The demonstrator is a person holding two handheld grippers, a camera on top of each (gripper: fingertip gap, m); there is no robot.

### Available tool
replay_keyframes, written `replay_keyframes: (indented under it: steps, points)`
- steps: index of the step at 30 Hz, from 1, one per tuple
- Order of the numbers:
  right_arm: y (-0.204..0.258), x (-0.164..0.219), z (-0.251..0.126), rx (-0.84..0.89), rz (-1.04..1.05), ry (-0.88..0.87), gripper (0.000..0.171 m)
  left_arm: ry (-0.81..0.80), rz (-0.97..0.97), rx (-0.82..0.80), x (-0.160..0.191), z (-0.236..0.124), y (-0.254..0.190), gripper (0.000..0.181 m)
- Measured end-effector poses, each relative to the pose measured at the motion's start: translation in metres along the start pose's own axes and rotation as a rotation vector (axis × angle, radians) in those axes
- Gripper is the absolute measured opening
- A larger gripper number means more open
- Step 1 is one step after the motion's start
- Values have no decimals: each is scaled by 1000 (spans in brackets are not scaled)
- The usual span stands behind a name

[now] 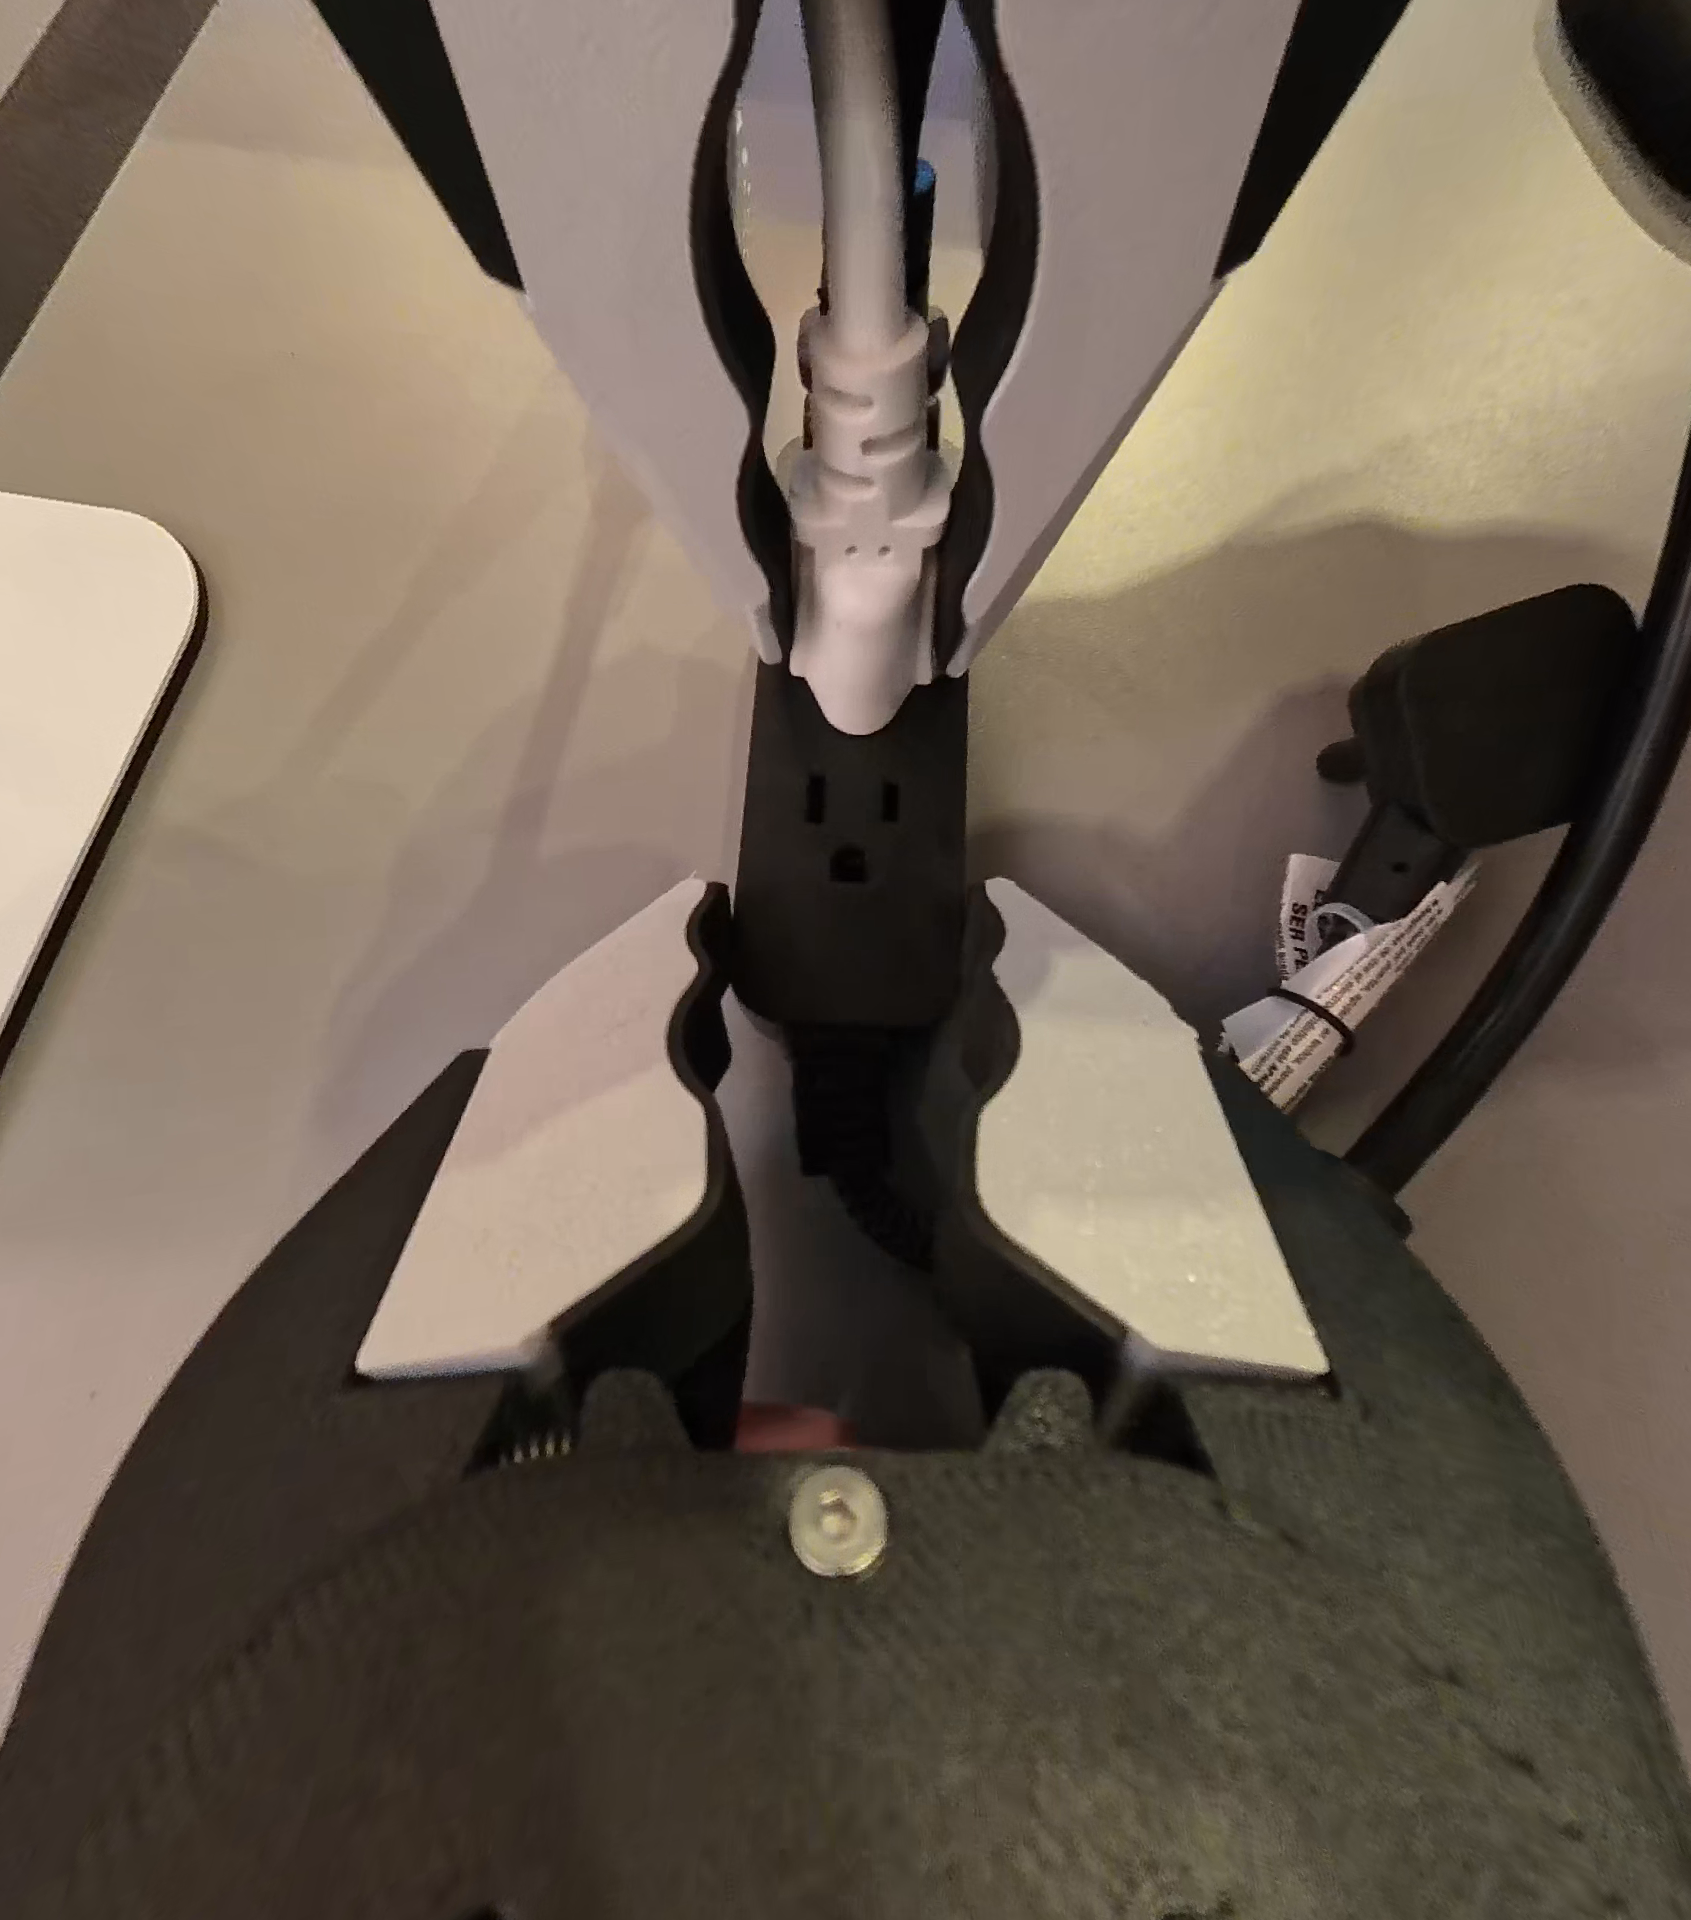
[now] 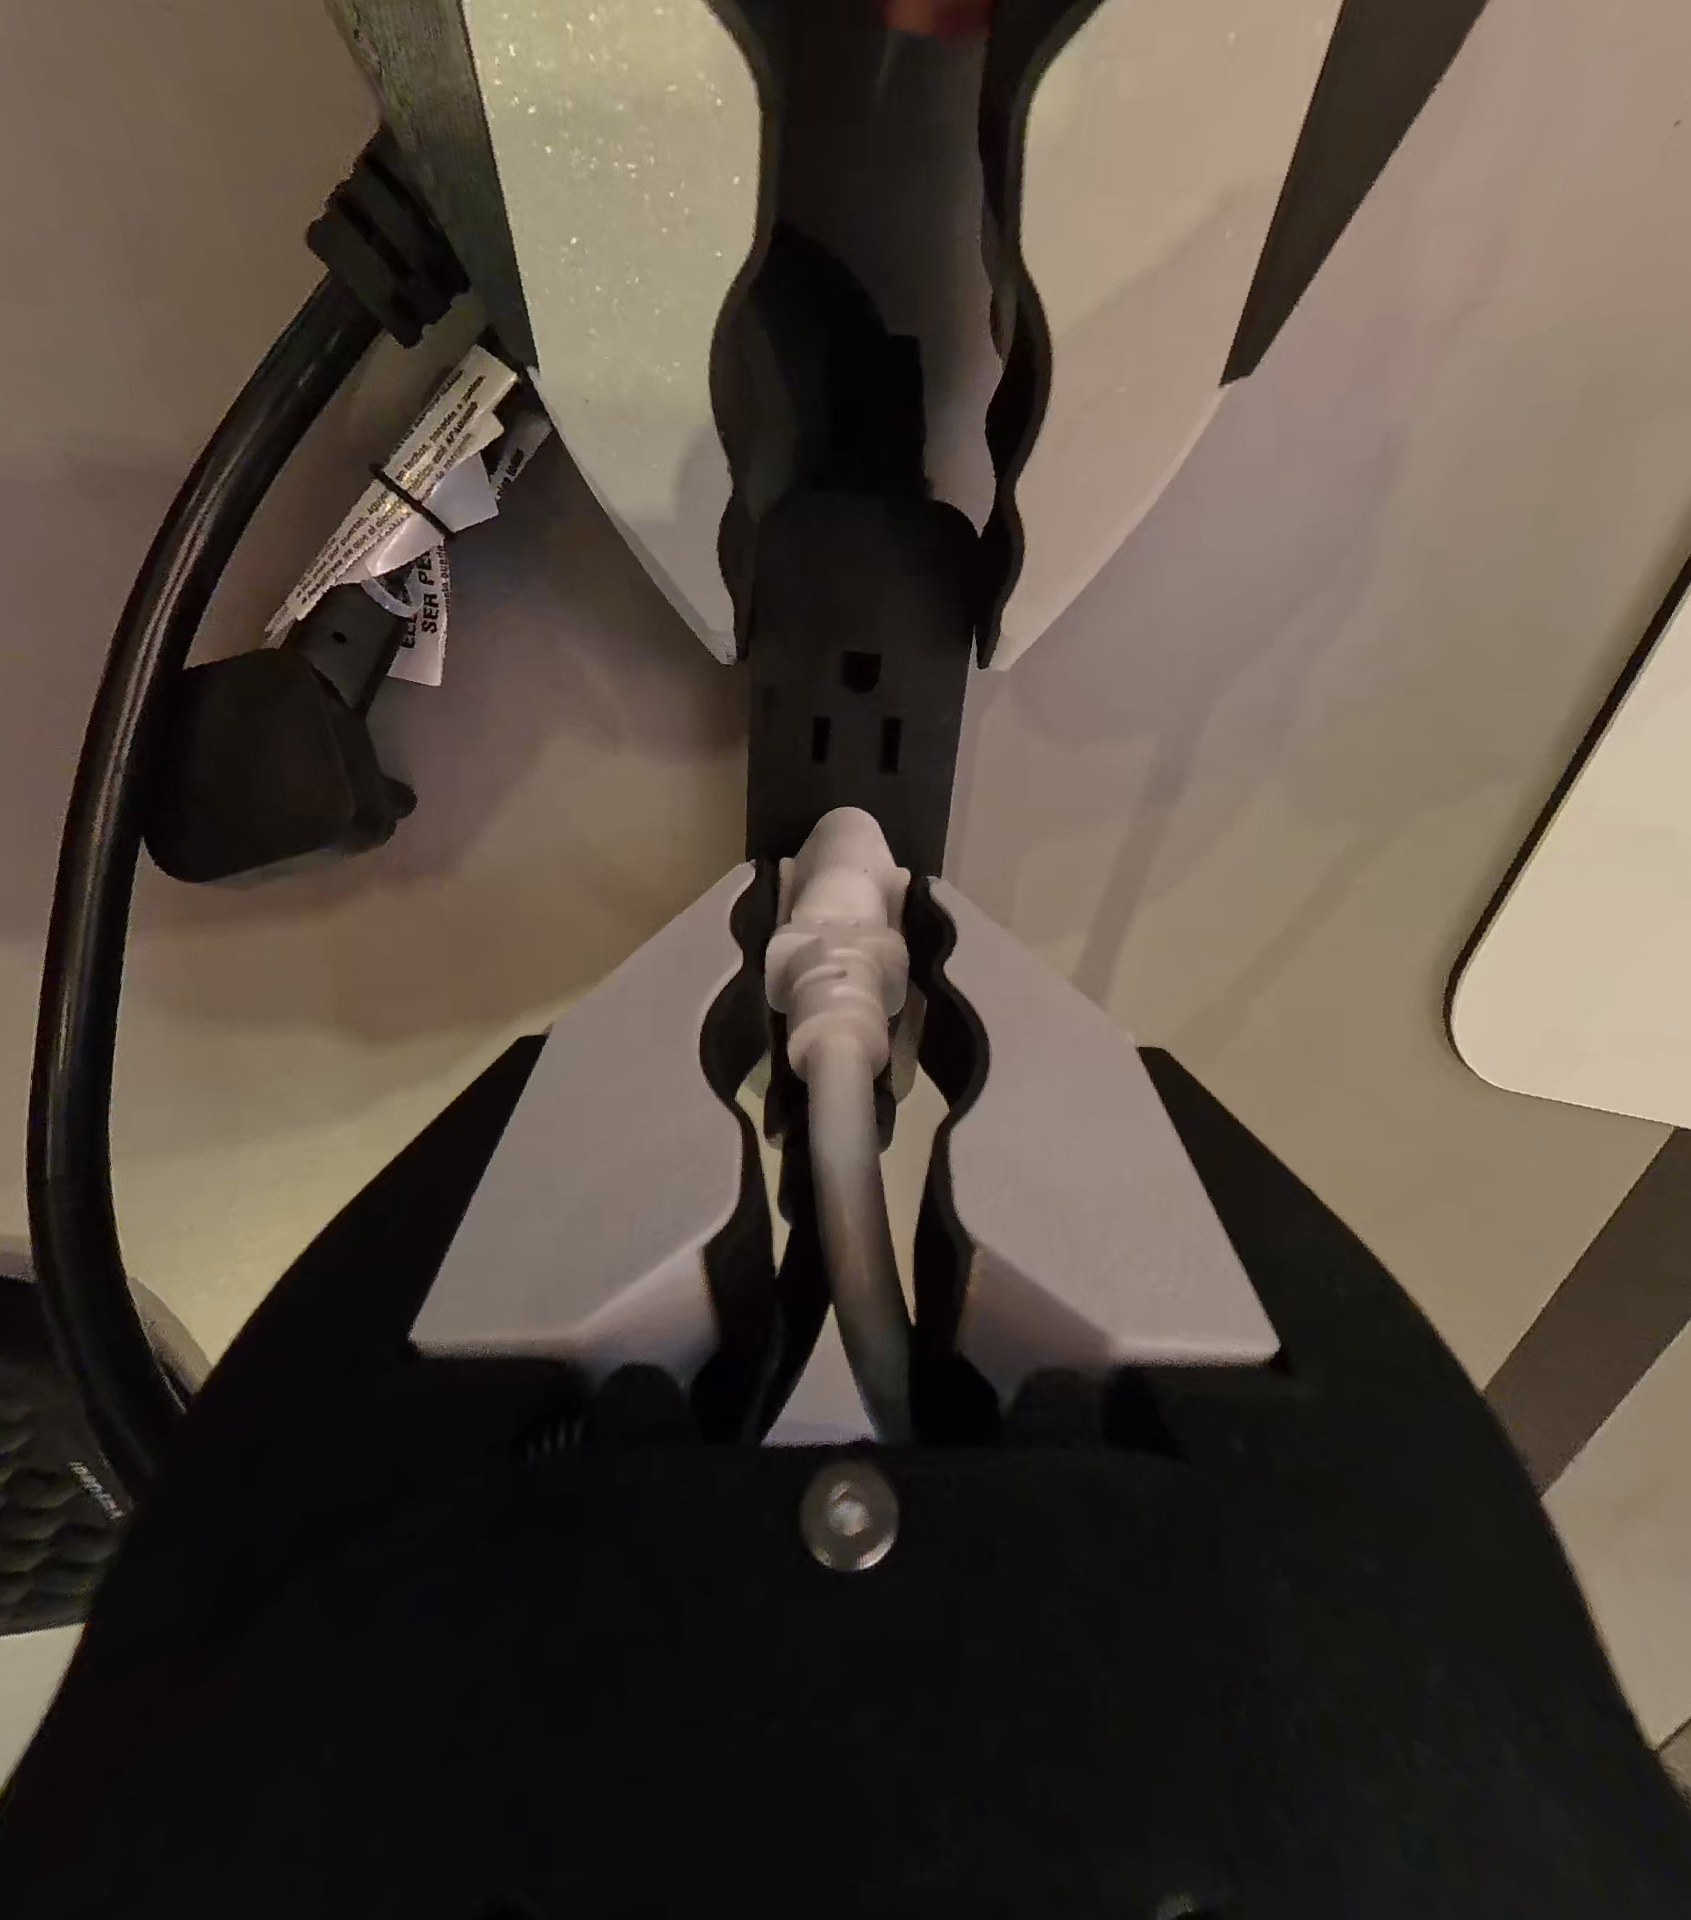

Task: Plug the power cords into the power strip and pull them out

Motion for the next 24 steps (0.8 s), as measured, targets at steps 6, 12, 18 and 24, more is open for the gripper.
replay_keyframes:
  steps: [6, 12, 18, 24]
  points:
    - [1, 0, 0, 77, -1, 52, 22, -5, 0, 8, 0, 0, -1, 43]
    - [2, 0, 0, 94, 9, 23, 22, -3, -7, 13, 0, 1, -1, 43]
    - [3, 0, -1, 144, -3, -4, 22, -7, -5, 12, 0, 1, -2, 43]
    - [3, 1, -1, 75, 46, -18, 22, -2, -5, 15, 0, 2, -2, 42]
Point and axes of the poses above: each gripper's, where its closed fingertips meet, z out along the fingers, x out of its underside, y = z × x across the jaws, the point moved 1 cm from there along -z, back along the fingers, and after that the axes turned 14 degrees about y, right-handed, at the moved point
